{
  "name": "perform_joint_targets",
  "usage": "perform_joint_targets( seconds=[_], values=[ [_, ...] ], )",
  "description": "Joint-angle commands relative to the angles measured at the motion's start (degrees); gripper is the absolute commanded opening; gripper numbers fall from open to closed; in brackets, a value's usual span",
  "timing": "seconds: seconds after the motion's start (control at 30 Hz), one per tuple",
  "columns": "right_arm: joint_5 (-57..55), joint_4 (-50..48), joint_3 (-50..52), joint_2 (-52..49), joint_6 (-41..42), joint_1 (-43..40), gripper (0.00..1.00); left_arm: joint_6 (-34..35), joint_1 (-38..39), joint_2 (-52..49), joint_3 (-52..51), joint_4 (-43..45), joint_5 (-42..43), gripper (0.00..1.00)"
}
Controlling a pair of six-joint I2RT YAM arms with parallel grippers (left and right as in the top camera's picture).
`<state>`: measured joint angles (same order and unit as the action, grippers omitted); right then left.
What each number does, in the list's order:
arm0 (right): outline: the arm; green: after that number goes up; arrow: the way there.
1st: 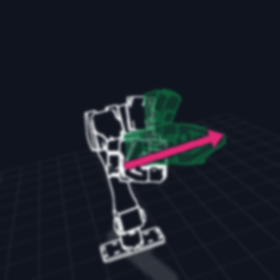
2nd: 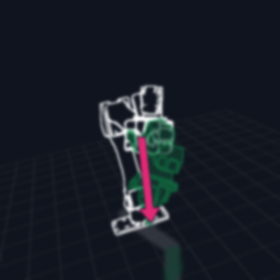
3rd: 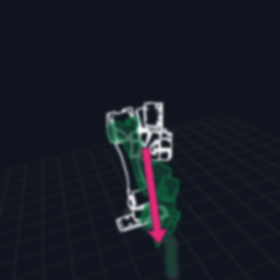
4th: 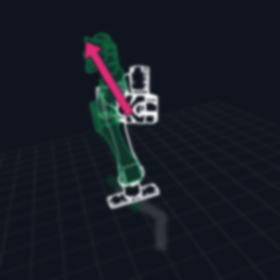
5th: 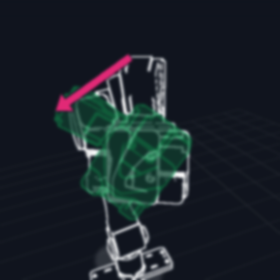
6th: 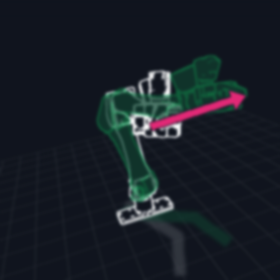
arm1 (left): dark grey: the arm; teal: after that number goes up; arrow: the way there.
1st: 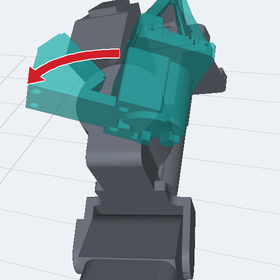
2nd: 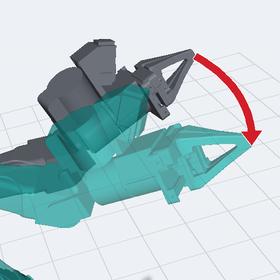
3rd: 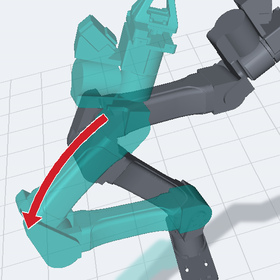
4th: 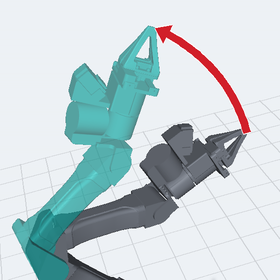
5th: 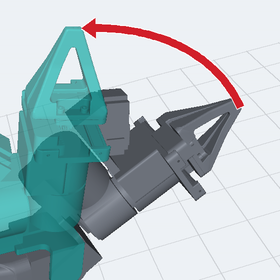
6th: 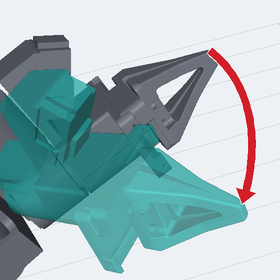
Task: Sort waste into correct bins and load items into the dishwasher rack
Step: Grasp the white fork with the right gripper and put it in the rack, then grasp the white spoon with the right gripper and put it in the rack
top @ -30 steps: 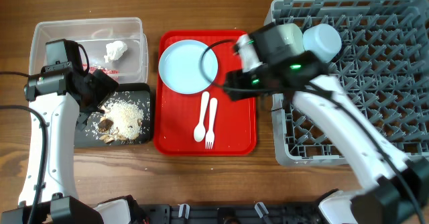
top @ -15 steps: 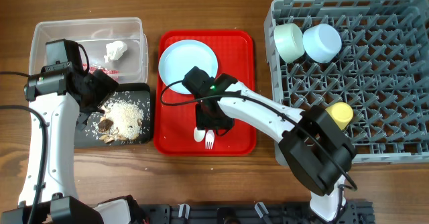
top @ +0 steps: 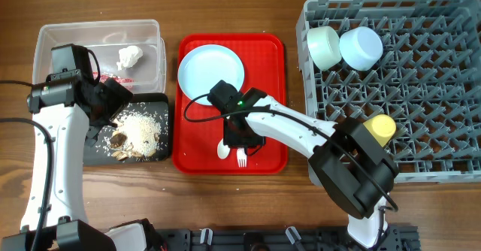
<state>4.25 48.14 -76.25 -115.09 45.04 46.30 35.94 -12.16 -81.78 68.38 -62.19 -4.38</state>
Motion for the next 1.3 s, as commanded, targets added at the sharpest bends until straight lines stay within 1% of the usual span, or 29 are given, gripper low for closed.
perform_joint_targets(
  seconds=[0.0,0.03,0.17,0.27,0.37,0.43,0.5,0.53,0.6,0.67,0.77,0.83,0.87,0.93,0.97,1.0,1.03,1.07,1.13,1.27],
  values=[
    [-1.1,-0.3,0.5,-1.0,-0.1,-0.6,0.08,0.5,-0.2,0.9,0.3,-0.2,0.3,1.00],
    [-1.0,-0.3,0.5,-1.0,-0.1,-0.7,0.04,0.5,-0.2,0.9,0.3,-0.2,0.3,1.00],
    [-1.1,-0.3,0.5,0.1,-3.5,-0.9,0.04,0.5,-0.2,0.9,0.3,-0.2,0.3,1.00],
    [-4.1,2.5,0.4,7.7,-6.6,-2.7,0.04,0.5,-0.2,0.9,0.3,-0.2,0.3,1.00],
    [-5.8,5.6,0.4,16.4,-12.0,-7.3,0.04,0.5,-0.2,0.9,0.3,-0.2,0.3,1.00],
    [-9.0,9.2,0.4,22.0,-15.1,-12.6,0.04,0.5,-0.2,0.9,0.3,-0.2,0.3,1.00],
    [-10.5,12.8,0.5,25.0,-18.5,-19.0,0.04,0.5,-0.2,0.9,0.3,-0.2,0.3,1.00],
    [-10.2,14.5,0.5,25.2,-21.1,-22.0,0.04,0.5,-0.2,0.9,0.3,-0.2,0.3,1.00],
    [-9.8,16.6,0.7,25.0,-24.2,-25.3,0.04,0.5,-0.2,0.9,0.3,-0.2,0.3,1.00],
    [-9.9,17.3,1.3,24.9,-25.6,-28.0,0.04,0.5,-0.2,0.9,0.3,-0.2,0.3,1.00],
    [-10.8,14.2,5.4,24.9,-25.6,-29.9,0.04,0.5,-0.2,0.9,0.3,-0.2,0.3,1.00],
    [-10.9,10.8,9.2,24.9,-27.3,-29.9,0.04,0.5,-0.2,0.9,0.3,-0.2,0.3,1.00],
    [-12.1,7.8,11.3,24.9,-27.5,-29.9,0.09,0.5,-0.2,0.9,0.3,-0.2,0.3,1.00],
    [-13.0,5.2,11.6,24.9,-27.5,-29.9,0.15,0.5,-0.2,0.9,0.3,-0.2,0.3,1.00],
    [-13.8,5.0,11.6,24.9,-27.5,-29.9,0.22,0.5,-0.2,0.9,0.3,-0.2,0.3,1.00],
    [-15.0,5.0,11.6,24.9,-27.5,-29.9,0.39,0.5,-0.2,0.9,0.3,-0.2,0.3,1.00],
    [-15.5,5.0,11.6,24.9,-27.5,-29.9,0.43,0.5,-0.2,0.9,0.3,-0.2,0.3,1.00],
    [-16.5,5.0,11.6,24.9,-27.5,-29.9,0.46,0.5,-0.2,0.9,0.3,-0.2,0.3,1.00],
    [-16.7,5.2,11.3,25.0,-27.5,-29.9,0.46,0.5,-0.2,0.9,0.3,-0.2,0.3,1.00],
    [-16.7,5.9,7.1,25.0,-28.5,-29.9,0.47,0.5,-0.2,0.9,0.3,-0.2,0.3,1.00]
  ],
)
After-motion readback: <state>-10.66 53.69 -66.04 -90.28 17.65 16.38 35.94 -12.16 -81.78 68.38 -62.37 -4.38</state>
